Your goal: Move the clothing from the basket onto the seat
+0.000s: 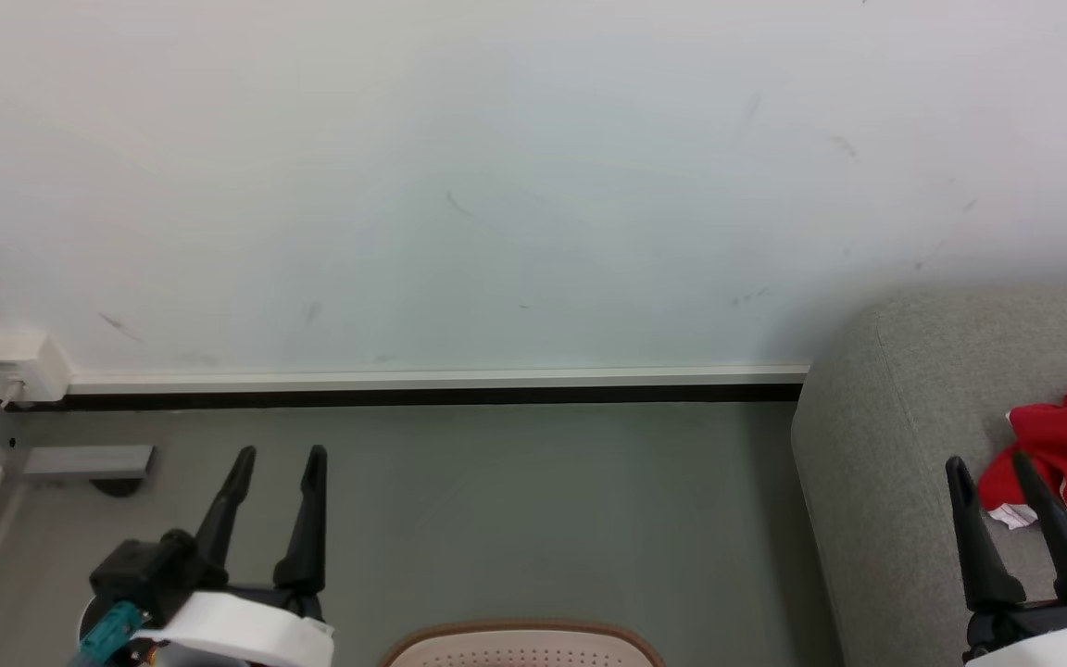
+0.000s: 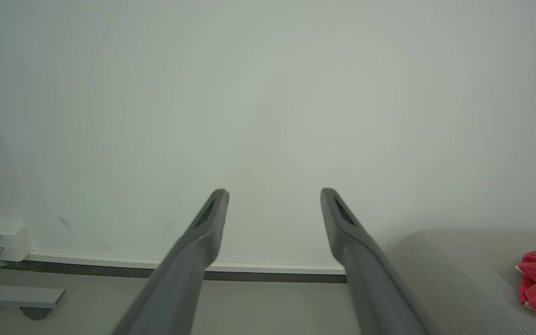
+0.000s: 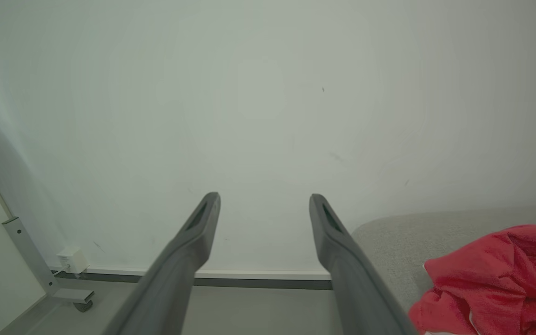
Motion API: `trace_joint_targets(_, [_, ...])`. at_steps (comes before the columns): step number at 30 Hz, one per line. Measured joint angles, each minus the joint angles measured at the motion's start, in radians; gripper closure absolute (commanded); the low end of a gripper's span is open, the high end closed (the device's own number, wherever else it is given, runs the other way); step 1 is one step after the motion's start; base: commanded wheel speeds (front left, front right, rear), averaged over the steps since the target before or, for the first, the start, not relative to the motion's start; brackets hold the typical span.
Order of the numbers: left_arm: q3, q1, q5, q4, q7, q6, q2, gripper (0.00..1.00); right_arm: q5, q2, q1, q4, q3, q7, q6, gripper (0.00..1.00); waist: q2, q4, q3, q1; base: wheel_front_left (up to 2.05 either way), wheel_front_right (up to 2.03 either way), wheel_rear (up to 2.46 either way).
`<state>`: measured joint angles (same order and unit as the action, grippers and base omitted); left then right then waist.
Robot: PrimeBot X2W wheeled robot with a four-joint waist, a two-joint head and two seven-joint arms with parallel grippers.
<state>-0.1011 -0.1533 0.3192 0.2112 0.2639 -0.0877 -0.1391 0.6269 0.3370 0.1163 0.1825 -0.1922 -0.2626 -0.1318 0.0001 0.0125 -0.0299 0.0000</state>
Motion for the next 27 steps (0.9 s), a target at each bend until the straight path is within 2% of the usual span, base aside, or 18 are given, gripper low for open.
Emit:
trace_joint_targets(7, [0.100,0.064,-0.058,-0.018,0.000,-0.017,0.049,0.00,-0.150,-0.081,-0.092,-0.021,0.054,-0.002,0.000,0.00,0.0000,-0.013,-0.005,0.0000,0.00,0.00,0.00])
trace_joint_targets(13, [0.144,0.109,-0.107,-0.017,0.000,-0.026,0.072,0.00,-0.262,-0.130,-0.121,-0.025,0.086,-0.002,0.000,0.00,0.0000,-0.024,-0.004,0.0000,0.00,0.00,0.00])
trace_joint_targets(18, [0.150,0.112,-0.126,-0.005,0.000,-0.034,0.084,0.00,-0.282,-0.160,-0.119,-0.013,0.068,-0.002,0.000,0.00,0.0000,-0.025,0.005,0.0000,0.00,0.00,0.00])
trace_joint_targets(27, [0.154,0.105,-0.134,0.009,0.000,-0.037,0.089,0.00,-0.286,-0.166,-0.101,-0.012,0.070,-0.002,0.000,0.00,0.0000,-0.026,0.008,0.0000,0.00,0.00,0.00])
